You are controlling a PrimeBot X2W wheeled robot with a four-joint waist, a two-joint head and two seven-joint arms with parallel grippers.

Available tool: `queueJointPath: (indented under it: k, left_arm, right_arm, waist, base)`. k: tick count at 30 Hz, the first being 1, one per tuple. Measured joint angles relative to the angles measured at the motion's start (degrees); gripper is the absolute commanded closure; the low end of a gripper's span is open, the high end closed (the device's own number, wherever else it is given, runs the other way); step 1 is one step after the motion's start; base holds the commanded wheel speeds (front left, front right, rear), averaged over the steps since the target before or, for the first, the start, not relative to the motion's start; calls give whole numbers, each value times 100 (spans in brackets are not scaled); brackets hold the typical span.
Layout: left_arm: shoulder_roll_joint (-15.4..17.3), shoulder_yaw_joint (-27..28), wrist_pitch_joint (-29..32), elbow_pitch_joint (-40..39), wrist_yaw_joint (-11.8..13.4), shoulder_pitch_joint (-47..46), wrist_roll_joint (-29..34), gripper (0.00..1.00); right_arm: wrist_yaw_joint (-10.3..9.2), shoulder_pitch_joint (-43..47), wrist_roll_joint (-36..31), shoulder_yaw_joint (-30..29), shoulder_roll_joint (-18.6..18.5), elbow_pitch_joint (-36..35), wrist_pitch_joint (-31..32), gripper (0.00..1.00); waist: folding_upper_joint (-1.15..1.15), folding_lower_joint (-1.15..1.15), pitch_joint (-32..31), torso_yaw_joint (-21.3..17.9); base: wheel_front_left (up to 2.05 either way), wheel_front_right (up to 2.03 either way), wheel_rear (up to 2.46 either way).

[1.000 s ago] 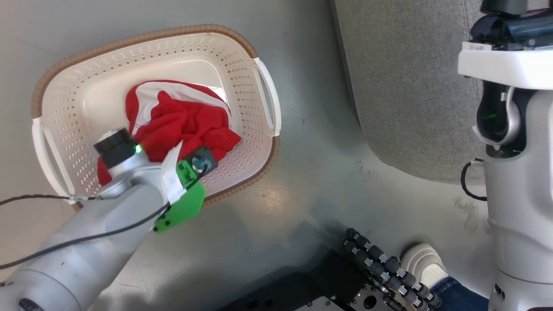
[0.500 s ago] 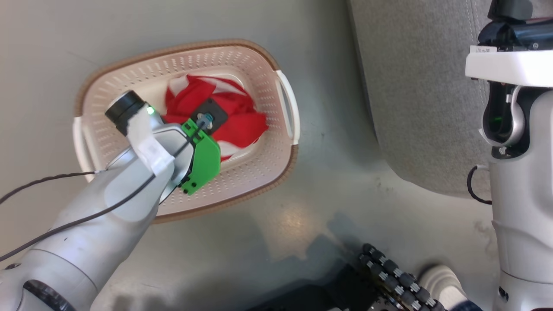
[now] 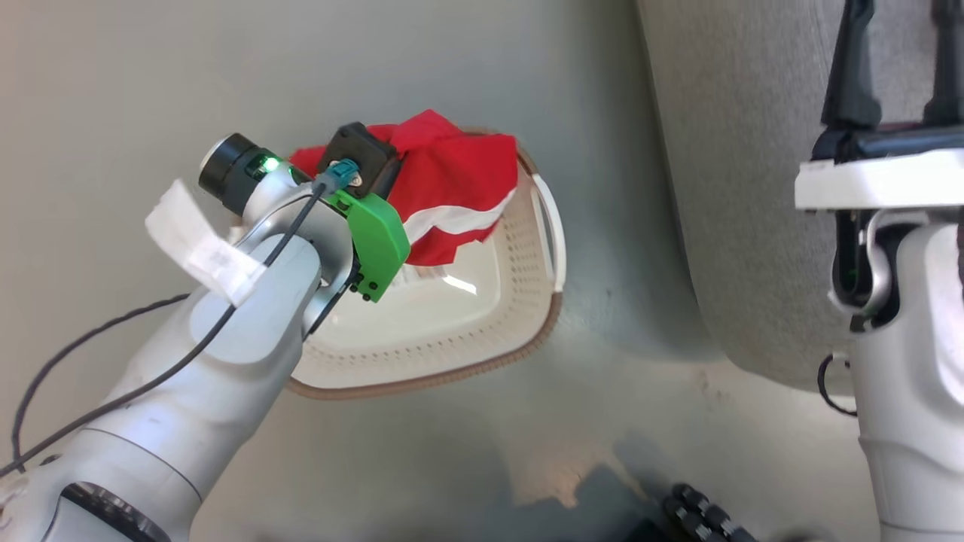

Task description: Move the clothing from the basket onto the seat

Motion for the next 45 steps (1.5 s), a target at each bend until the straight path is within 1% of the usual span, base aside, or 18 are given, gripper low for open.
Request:
queueJointPath:
  k: [3,5,11,12,16,19,20,23,31,36,42,45]
  left_arm:
    - [-52,136,-205,-21,51,63,-67,100]
    - [-82,214,-324,-35,80,144,-216,100]
    - [-102,352,-567,-34,127,329,-346,100]
    - [-105,380,-581,-33,144,350,-359,100]
    - [-114,482,-646,-33,152,409,-443,100]
    - [-124,598,-682,-34,203,488,-604,100]
    - [-125,630,-701,-33,211,553,-645,100]
    - [-129,672,-705,-32,212,655,-675,100]
    - [-218,712,-755,-33,211,901,-727,100]
    - [-243,688,-756,-34,209,973,-737,100]
    - [-250,684,-755,-109,208,1004,-755,100]
    - [-275,690,-745,-172,209,989,-770,100]
  right_arm:
    - [49,139,0,3,1,107,0,0]
    - [58,236,0,3,0,180,0,0]
    - [114,525,0,5,1,376,0,0]
    - [151,587,0,7,1,403,0,0]
    - [183,808,0,42,5,552,0,0]
    - [218,969,0,74,10,655,0,0]
    - [258,1064,0,101,10,715,0,0]
    - [330,1171,0,187,12,806,0,0]
    - [563,1446,-85,465,19,1151,0,0]
    - [723,1624,-167,789,26,1424,1,0]
    - [854,1779,-213,1194,53,1675,1,0]
    - [887,1779,-248,1388,65,1719,1,0]
  waist:
    - [0,0,-233,113]
    - [0,0,-392,186]
    - [0,0,-881,390]
    - [0,0,-966,422]
    - [0,0,-1300,542]
    - [0,0,-1551,624]
    - [0,0,-1720,675]
    - [0,-1,-1972,746]
    - [0,0,-2644,904]
    - [0,-1,-3062,978]
    - [0,-1,-3557,1030]
    - [0,-1,-3754,1042]
  base:
    - [0,0,0]
    - [0,0,0]
    - [0,0,0]
    - [0,0,0]
    - [0,0,0]
    - [0,0,0]
    - [0,0,0]
    - [0,0,0]
    - [0,0,0]
    - [0,0,0]
    - [0,0,0]
    - [0,0,0]
